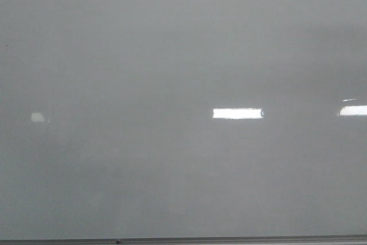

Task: Write number 7 on whiteboard

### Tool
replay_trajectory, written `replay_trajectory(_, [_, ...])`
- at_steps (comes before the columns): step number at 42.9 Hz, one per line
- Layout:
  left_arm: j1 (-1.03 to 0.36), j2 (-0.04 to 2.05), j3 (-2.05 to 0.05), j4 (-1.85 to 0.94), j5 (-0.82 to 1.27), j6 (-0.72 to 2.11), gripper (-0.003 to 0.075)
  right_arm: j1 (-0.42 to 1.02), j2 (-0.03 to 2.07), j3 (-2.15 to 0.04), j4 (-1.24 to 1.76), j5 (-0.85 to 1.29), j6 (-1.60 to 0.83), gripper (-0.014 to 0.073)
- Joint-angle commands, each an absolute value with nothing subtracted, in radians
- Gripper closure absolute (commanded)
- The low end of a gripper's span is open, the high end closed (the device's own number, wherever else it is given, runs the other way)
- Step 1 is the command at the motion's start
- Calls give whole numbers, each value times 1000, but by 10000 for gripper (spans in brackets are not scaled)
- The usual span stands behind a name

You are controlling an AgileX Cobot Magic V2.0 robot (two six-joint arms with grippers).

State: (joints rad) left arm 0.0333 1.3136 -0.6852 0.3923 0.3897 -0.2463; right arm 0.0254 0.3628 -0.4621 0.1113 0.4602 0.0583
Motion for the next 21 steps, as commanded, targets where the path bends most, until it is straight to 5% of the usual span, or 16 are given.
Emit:
replay_trajectory(1, [71,1337,-718,422,271,-278,142,26,378,-496,115,388,57,26])
replay_trajectory(21, [116,1447,-718,412,19,-271,233,26,378,-496,115,387,57,26])
